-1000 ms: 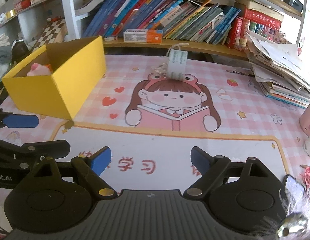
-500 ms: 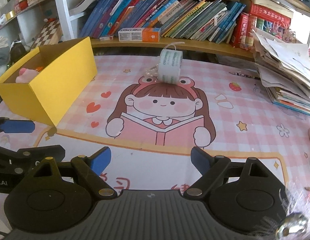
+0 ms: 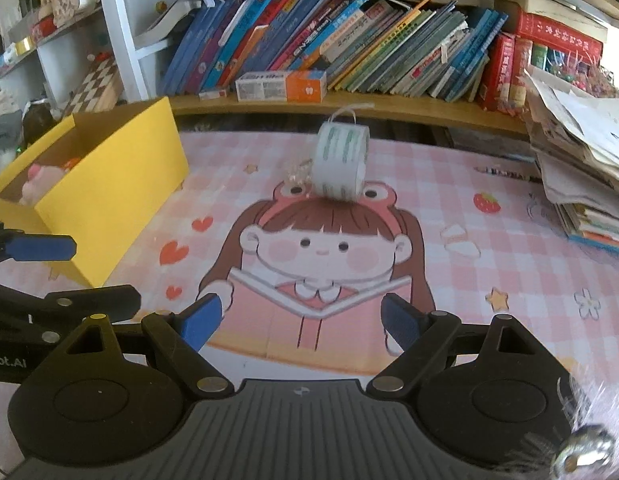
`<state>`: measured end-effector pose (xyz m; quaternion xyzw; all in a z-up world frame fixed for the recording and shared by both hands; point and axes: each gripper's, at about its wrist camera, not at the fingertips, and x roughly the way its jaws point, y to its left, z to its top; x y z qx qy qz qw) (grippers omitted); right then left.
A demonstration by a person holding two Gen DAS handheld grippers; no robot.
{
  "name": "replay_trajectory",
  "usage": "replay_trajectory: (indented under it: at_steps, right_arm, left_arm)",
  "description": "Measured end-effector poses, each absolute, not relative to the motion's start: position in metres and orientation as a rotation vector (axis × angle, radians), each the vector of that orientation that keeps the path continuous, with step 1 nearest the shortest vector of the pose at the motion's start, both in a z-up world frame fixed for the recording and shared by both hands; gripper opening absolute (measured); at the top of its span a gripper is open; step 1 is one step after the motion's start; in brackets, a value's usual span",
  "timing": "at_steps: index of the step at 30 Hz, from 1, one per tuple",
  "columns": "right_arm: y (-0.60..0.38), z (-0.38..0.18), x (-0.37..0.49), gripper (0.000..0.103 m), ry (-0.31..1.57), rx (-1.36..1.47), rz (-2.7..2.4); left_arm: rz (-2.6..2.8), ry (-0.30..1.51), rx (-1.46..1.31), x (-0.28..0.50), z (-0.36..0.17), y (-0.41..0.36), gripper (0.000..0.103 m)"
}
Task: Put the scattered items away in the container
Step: 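Move the right tool to the white tape roll and close on it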
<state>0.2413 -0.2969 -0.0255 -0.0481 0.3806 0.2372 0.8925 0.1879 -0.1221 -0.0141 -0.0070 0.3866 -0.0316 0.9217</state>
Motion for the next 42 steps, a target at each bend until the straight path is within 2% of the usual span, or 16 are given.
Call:
replay_trajectory:
  at_steps: [8,19,24,37,40,41,42]
  right_arm:
    - [-0.297,-0.027,0.269,0.086,0.781,-0.079,0.501]
    - [-0.286,-0.031,0.323,0.080,0.767,-0.056,0.522]
    - [-0.281,-0.036,0.350,0.070,0.779,-0.045,0.537]
    - [-0.267,-0.051,0.400,0.059,0.781,0.008,0.546]
    - [-0.269,-0.053,0.406,0.046,0.788,0.034,0.555]
    - [-0.272,-0.054,0.408,0.039,0.790,0.053,0.563]
    - [-0.274,-0.054,0.408,0.039,0.791,0.063,0.563]
  left_arm:
    - [-0.050,0.789,0.000,0.217,-0.014,-0.125,0.090]
    - [-0.042,0.780,-0.039,0.261,-0.017,-0.123,0.090]
    - [-0.011,0.772,-0.062,0.281,-0.022,-0.119,0.090]
    - [0.048,0.768,-0.068,0.329,-0.033,-0.109,0.089]
    - [0.045,0.771,-0.062,0.338,-0.036,-0.110,0.088]
    - [0.044,0.773,-0.060,0.341,-0.037,-0.111,0.088]
    - [0.042,0.774,-0.060,0.344,-0.038,-0.111,0.087]
